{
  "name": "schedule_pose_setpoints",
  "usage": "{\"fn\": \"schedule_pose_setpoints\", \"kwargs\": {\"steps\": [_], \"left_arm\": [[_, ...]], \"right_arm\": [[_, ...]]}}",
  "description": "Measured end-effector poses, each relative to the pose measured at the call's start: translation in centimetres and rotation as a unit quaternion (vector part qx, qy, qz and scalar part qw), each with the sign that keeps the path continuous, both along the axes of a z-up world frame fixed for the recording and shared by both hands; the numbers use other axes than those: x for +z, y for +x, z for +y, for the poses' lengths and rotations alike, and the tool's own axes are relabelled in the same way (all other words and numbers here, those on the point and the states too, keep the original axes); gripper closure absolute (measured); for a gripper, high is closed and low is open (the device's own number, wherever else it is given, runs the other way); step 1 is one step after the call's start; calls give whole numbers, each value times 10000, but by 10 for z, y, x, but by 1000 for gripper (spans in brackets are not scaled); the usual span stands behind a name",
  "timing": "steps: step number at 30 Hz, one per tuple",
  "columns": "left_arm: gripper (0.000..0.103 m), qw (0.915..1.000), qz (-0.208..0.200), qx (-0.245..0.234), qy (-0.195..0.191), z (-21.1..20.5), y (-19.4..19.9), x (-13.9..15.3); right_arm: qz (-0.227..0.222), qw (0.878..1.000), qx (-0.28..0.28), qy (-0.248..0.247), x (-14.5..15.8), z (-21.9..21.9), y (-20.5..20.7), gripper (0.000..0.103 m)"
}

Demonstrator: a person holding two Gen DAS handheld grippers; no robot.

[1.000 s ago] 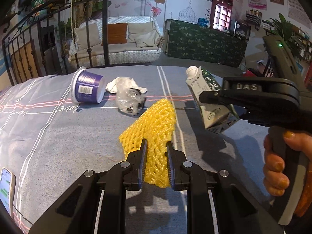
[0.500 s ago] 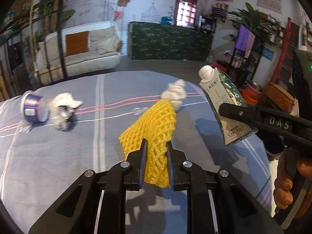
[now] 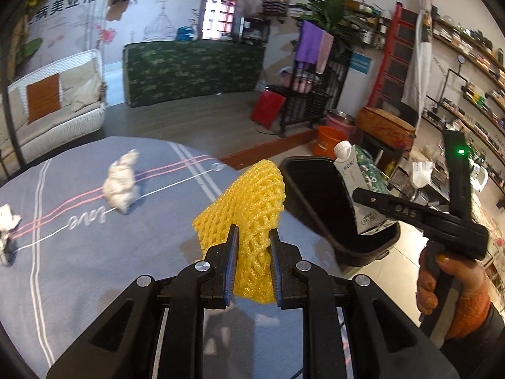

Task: Collect trash
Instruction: 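Carry the carton to the bin and open the right tool while the left tool carries the net, then open the left tool over the bin to drop the yellow foam net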

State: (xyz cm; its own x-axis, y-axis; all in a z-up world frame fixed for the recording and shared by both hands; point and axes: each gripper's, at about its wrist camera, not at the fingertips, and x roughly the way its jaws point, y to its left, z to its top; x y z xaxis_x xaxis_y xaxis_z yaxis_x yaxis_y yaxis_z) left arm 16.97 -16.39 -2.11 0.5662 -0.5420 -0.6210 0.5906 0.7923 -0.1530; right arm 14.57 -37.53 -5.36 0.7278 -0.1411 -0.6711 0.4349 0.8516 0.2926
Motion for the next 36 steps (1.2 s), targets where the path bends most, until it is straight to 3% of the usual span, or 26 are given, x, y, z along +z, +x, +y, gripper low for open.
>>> {"fn": "schedule_pose_setpoints", "kwargs": {"steps": [10, 19, 25, 36], "left_arm": [[84, 9979, 131, -626, 81, -62, -1, -5], [84, 9960, 290, -832, 122, -83, 2, -10], [84, 9942, 490, -950, 118, -96, 9, -14], [84, 9865, 1037, -1270, 9, -145, 29, -22]], "right_arm": [[685, 9973, -244, 96, -56, -63, 28, 53], [960, 9940, -406, 323, -88, -84, 39, 52], [754, 9956, -502, 222, -77, -80, 20, 52], [572, 9931, -780, -661, -42, -63, -41, 52]]}}
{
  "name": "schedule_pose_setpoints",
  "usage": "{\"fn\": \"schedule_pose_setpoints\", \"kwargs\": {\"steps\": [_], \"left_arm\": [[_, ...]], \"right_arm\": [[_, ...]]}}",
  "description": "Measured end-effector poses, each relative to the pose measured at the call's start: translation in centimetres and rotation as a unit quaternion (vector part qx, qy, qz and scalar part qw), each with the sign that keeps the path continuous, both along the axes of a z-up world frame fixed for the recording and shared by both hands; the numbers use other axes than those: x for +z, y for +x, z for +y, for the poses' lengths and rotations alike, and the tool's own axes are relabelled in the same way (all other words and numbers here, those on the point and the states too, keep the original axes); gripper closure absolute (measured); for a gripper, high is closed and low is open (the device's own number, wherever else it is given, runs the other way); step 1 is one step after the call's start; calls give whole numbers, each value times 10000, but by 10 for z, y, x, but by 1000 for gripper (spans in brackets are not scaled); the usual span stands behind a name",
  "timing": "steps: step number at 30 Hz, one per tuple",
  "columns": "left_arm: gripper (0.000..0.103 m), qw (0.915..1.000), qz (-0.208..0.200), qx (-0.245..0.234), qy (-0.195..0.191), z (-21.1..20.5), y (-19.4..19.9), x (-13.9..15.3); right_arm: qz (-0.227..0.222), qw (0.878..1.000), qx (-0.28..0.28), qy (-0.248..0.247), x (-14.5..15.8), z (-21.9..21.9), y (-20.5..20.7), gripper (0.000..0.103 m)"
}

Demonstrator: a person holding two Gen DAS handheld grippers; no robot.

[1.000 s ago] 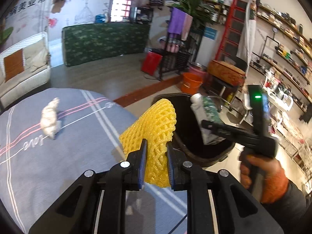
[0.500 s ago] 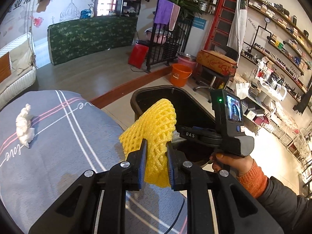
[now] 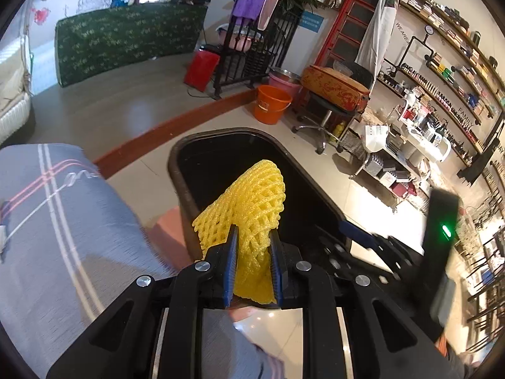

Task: Collect trash
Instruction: 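Open the left tool over the bin to drop the yellow foam net, then grasp the clear plastic bag with the left tool while the right tool grasps the white tissue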

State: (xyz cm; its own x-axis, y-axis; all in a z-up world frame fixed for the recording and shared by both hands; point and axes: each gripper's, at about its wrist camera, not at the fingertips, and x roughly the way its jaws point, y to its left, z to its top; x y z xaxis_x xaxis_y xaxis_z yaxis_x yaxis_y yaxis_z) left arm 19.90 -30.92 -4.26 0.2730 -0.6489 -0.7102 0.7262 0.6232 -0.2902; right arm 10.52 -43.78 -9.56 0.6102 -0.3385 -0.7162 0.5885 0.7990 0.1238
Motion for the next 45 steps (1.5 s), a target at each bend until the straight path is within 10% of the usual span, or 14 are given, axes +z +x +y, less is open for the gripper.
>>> {"fn": "schedule_pose_setpoints", "kwargs": {"steps": [12, 21, 28, 45], "left_arm": [[84, 9994, 330, -95, 48, -41, 8, -12], [38, 9994, 178, -128, 272, -54, 8, -15], [28, 9995, 86, -70, 301, -52, 11, -13], [7, 9903, -742, 1111, 377, 67, 3, 20]], "right_arm": [[-83, 9995, -173, 239, 2, -14, -29, 52], [-101, 9996, -121, 231, 6, -11, -31, 52], [-146, 9996, -34, 248, 5, -6, -30, 48], [-216, 9972, 668, 263, 15, 39, 1, 30]]}}
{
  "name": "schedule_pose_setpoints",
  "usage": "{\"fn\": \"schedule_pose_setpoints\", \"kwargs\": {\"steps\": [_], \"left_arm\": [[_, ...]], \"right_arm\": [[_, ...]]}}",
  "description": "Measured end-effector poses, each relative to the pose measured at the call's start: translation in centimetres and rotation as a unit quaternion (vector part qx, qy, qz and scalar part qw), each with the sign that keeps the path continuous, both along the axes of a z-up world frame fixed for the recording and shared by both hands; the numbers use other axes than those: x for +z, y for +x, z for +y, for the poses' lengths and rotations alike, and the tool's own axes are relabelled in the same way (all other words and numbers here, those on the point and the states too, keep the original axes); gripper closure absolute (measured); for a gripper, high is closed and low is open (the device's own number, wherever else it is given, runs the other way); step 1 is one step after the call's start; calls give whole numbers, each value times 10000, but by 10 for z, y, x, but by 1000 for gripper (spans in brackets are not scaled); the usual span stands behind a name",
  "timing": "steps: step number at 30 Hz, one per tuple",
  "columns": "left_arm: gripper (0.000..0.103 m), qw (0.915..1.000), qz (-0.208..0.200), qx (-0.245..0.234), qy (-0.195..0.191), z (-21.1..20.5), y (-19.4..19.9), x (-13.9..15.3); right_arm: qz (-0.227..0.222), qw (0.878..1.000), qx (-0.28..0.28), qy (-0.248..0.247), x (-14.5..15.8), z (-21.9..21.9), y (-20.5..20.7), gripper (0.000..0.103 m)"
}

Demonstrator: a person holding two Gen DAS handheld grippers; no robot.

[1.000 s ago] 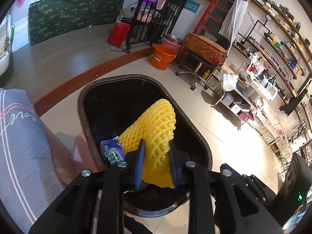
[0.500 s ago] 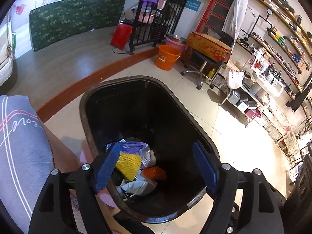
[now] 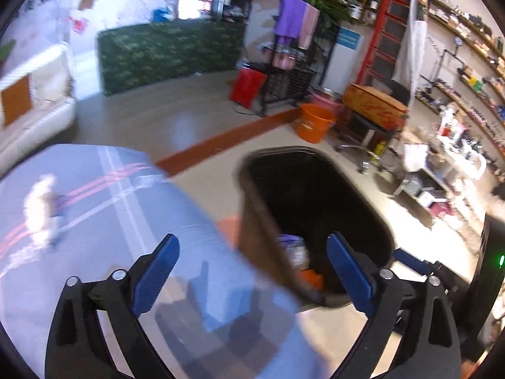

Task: Collect trash
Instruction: 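Grasp the clear plastic bag with the left tool while the right tool grasps the white tissue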

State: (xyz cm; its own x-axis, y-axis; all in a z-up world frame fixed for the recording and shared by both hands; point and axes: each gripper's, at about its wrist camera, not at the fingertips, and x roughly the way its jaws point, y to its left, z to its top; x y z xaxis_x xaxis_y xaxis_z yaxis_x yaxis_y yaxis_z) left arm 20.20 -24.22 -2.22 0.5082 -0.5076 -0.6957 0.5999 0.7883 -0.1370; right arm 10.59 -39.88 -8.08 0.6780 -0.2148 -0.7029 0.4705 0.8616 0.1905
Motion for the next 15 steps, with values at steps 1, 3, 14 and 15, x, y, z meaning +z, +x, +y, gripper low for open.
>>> {"fn": "schedule_pose_setpoints", "kwargs": {"steps": [1, 3, 14, 15], "left_arm": [[6, 9999, -62, 91, 50, 10, -1, 2], [6, 9989, -218, 334, 230, 36, -2, 4], [6, 9689, -386, 2298, 830, 207, 24, 5], [6, 9621, -378, 2543, 915, 226, 30, 4]], "right_arm": [[-2, 9999, 109, 11, 1, 6, 5, 30], [-28, 9993, 374, 48, 5, 22, 16, 30], [-122, 9843, 1760, 34, 31, 124, 73, 30], [-125, 9825, 1856, 24, 33, 132, 76, 30]]}}
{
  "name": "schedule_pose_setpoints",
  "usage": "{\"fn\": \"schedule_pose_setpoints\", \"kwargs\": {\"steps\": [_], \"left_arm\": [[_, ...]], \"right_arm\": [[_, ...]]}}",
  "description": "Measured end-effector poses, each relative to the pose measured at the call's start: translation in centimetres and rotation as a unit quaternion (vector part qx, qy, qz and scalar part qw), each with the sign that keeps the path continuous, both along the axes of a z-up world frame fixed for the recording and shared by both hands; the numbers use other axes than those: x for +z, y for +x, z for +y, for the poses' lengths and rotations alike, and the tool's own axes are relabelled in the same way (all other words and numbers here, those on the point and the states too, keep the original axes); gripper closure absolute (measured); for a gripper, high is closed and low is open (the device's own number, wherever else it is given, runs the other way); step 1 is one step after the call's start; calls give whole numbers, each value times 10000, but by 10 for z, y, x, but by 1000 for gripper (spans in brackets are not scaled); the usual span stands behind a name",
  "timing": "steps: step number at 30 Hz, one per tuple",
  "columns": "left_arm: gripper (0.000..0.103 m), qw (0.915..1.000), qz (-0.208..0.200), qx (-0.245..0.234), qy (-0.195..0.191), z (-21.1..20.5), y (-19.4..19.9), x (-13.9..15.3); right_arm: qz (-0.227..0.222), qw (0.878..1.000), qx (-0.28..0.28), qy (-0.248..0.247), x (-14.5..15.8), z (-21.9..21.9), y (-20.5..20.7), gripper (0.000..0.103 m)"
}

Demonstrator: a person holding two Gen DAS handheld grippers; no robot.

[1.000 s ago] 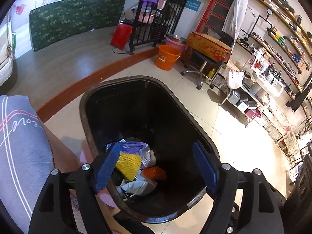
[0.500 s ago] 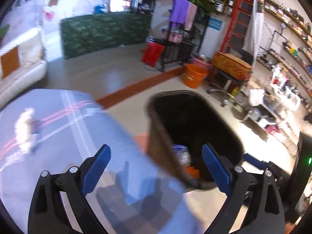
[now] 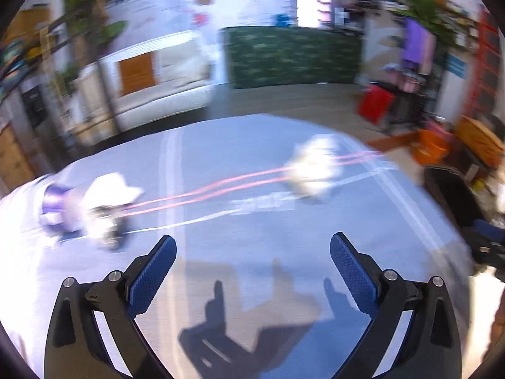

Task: Collect trash
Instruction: 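Grasp the clear plastic bag with the left tool while the right tool grasps the white tissue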

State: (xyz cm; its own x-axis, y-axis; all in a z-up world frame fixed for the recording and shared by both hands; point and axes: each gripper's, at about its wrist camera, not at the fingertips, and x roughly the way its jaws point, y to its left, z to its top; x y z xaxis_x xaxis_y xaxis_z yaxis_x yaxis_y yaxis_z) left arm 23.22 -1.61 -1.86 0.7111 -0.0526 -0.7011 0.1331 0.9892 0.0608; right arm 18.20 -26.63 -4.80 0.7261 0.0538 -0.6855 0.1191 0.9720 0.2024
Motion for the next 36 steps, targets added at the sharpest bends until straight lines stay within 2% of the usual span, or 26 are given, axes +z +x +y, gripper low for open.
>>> {"fn": "schedule_pose_setpoints", "kwargs": {"steps": [4, 7, 10, 17, 21, 23, 27, 32, 36], "left_arm": [[6, 9980, -13, 621, 80, 64, 19, -6], [8, 9950, 145, 990, 13, 98, 33, -16], [11, 9939, 246, 1074, -26, 115, 49, -24], [19, 9931, 424, 1086, -130, 130, 76, -37], [33, 9933, 533, 1016, -139, 132, 83, -43], [45, 9926, 589, 1053, -166, 135, 86, -48], [57, 9914, 498, 1143, -407, 143, 79, -46], [60, 9909, 351, 1144, -608, 145, 63, -37], [61, 9915, 272, 1108, -630, 142, 52, -30]], "right_arm": [[34, 9997, 237, -58, 4, 22, 7, 30], [82, 9992, 378, -53, 6, 37, 14, 30], [146, 9988, 465, -61, 6, 45, 24, 30], [272, 9977, 620, -75, 5, 61, 44, 30], [374, 9968, 701, -51, 1, 70, 57, 30], [412, 9963, 753, -33, 0, 76, 67, 30], [513, 9952, 836, -71, -1, 87, 86, 30], [587, 9943, 893, -49, -3, 97, 109, 30], [627, 9939, 909, -16, -6, 104, 125, 30]]}}
